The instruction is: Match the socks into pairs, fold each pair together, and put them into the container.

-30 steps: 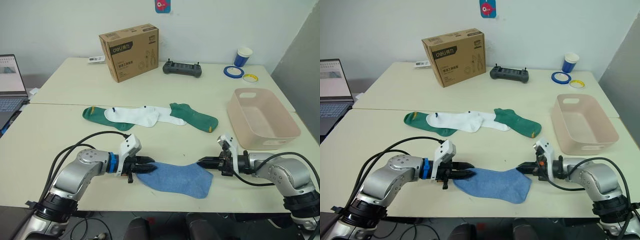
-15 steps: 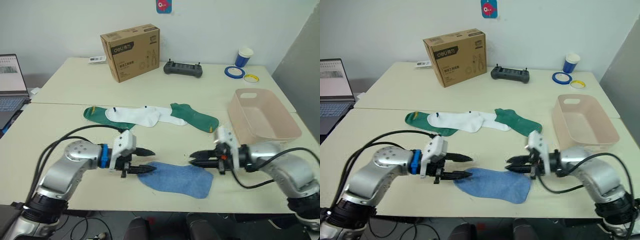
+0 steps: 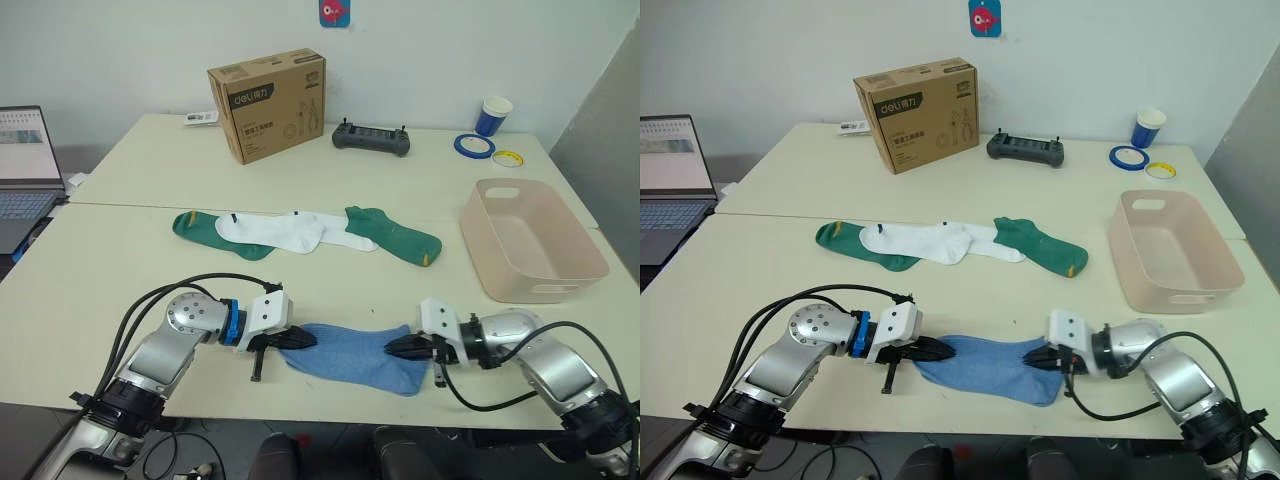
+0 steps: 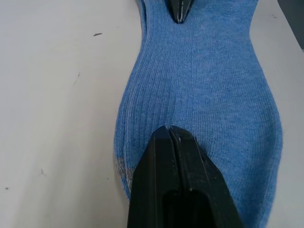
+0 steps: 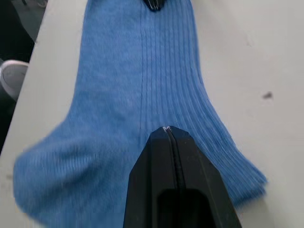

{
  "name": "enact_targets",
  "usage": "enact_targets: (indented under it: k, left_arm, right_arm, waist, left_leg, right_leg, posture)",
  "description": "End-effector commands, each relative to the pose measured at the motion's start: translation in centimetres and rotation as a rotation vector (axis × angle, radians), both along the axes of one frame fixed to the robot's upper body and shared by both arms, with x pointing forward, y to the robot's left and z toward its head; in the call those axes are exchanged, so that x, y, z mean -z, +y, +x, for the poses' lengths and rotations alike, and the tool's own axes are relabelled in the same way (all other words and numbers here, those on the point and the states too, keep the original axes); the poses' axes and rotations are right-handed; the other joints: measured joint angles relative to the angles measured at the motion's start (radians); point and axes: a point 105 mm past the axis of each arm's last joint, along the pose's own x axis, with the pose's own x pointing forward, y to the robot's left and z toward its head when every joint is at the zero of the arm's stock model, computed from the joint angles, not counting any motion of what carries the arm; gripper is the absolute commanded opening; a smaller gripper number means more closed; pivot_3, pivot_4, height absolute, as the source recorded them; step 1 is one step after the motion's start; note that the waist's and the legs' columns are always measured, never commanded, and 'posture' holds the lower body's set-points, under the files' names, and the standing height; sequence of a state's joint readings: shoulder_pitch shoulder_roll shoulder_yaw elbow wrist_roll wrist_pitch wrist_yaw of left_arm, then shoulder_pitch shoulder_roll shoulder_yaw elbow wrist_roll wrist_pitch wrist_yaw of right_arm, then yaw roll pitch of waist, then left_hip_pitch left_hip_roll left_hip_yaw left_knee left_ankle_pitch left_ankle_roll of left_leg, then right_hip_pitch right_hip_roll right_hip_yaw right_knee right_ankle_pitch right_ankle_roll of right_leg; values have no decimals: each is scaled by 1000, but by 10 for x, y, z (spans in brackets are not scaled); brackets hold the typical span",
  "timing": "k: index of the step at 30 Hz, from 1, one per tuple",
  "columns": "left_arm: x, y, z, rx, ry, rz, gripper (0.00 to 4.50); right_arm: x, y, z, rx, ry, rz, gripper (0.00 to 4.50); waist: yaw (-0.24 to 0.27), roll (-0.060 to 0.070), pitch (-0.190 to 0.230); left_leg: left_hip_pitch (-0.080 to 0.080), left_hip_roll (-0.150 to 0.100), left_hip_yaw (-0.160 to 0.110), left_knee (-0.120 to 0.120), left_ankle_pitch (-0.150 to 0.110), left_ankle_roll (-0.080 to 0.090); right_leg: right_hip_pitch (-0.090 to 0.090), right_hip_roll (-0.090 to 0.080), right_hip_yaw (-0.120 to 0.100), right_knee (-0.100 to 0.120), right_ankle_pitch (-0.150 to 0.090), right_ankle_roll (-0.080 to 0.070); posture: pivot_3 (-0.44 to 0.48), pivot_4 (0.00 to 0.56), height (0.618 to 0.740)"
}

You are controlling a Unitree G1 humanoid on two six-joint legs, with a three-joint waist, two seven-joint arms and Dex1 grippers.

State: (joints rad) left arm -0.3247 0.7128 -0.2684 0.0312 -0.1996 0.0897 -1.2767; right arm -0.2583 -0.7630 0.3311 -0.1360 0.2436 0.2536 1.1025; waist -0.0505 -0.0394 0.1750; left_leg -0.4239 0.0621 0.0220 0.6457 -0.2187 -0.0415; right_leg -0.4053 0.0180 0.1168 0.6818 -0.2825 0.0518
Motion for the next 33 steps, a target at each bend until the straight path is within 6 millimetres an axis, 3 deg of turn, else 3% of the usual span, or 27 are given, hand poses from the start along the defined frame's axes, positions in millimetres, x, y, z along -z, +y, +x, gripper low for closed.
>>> enact_targets:
  k: [1,7,11,14,19,26,28,33]
  left_arm:
    - [-13,6,3,-12,-59,-25,10]
    - [-38,-4,-9,40,-100,-124,10]
    - [-30,-4,-22,80,-69,-91,10]
    - [-12,3,-24,81,-81,3,10]
    - [0,6,-22,45,-67,50,10]
    - [3,17,-22,12,-46,78,10]
    - [-3,19,-19,-19,-42,44,10]
    - [-32,15,-17,-136,29,-151,10]
  right_arm:
    - [0,-22,-3,7,-14,-56,0]
    - [-34,1,-20,-88,-15,90,0]
    - [-29,16,-28,-121,-6,102,0]
    - [-12,25,-33,-151,22,69,0]
    - [7,11,-35,-185,26,-70,0]
    - [6,-20,-32,-171,13,-166,0]
    - [3,-25,-33,-165,16,-167,0]
    - [-37,-18,-34,-29,91,55,0]
  waist:
    - [0,0,0]
    - [-2,0,0]
    - [-5,0,0]
    - [-4,0,0]
    - [-3,0,0]
    - [0,1,-1]
    - [0,0,-1]
    - [0,0,-1]
  left_leg:
    - [0,0,0,0,0,0]
    - [0,0,0,0,0,0]
    - [1,1,0,-1,0,0]
    - [1,1,0,0,0,0]
    - [1,0,2,0,0,0]
    - [4,0,3,0,0,0]
    - [5,0,4,0,0,0]
    - [5,1,4,-1,0,0]
  right_leg:
    - [0,0,0,0,0,0]
    - [0,0,0,0,0,0]
    - [0,1,0,1,0,0]
    - [0,1,0,1,0,0]
    - [1,0,2,0,0,0]
    - [2,-1,3,0,0,-1]
    - [3,-1,3,0,-2,-3]
    - [2,-1,3,1,0,0]
  posture:
    - [0,150,740]
    - [0,150,740]
    - [0,150,740]
    - [0,150,740]
    - [0,150,740]
    - [0,150,740]
    - [0,150,740]
    - [0,150,740]
